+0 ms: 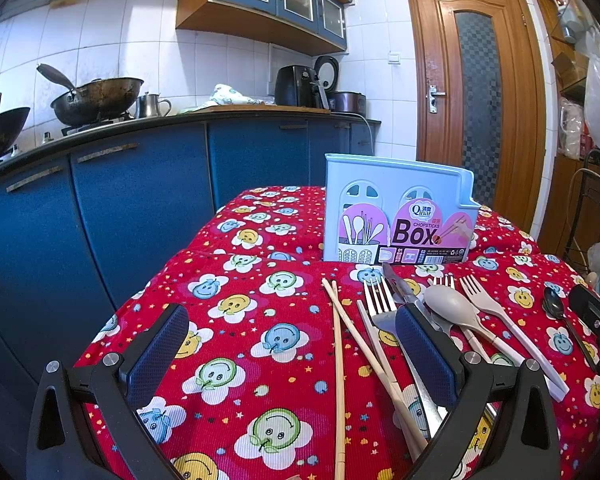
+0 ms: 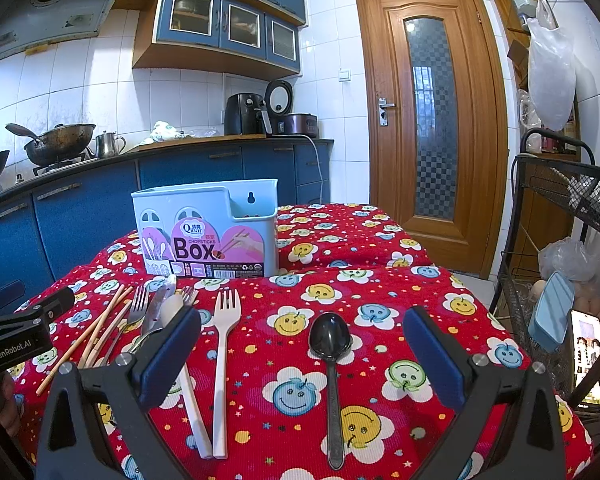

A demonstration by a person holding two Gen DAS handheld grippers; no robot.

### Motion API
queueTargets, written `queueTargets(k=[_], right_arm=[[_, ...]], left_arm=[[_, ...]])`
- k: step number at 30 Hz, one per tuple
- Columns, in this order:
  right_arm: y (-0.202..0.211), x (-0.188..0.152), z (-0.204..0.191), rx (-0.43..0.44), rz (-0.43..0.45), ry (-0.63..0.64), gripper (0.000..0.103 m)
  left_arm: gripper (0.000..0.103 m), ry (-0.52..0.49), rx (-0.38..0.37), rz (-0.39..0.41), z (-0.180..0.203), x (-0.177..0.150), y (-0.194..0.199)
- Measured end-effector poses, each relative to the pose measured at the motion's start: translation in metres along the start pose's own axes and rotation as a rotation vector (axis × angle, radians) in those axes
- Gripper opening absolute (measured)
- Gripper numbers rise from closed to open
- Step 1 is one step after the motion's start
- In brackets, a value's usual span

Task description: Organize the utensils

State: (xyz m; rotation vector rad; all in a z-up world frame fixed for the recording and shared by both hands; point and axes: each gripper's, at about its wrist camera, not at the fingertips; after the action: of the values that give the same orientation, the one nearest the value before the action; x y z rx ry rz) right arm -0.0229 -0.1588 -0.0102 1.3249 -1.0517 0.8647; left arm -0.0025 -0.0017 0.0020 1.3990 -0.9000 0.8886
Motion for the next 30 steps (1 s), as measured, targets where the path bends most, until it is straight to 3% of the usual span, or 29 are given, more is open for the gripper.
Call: queueTargets(k=[30], right_arm=[[-0.0016,0.0008,0.002,0.0,-0.012,-0.006,0.103]], left_arm=[[0.102,0.0,0.0,0.0,0.0002,-0.0003,-0.0005]])
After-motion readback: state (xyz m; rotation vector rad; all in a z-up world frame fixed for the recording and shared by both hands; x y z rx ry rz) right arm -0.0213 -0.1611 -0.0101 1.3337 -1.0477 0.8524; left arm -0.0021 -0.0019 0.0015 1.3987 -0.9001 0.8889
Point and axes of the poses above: each gripper's, at about its wrist camera, not at the fingertips, and y roughly against the way its jaws point, z to its right, x to its top
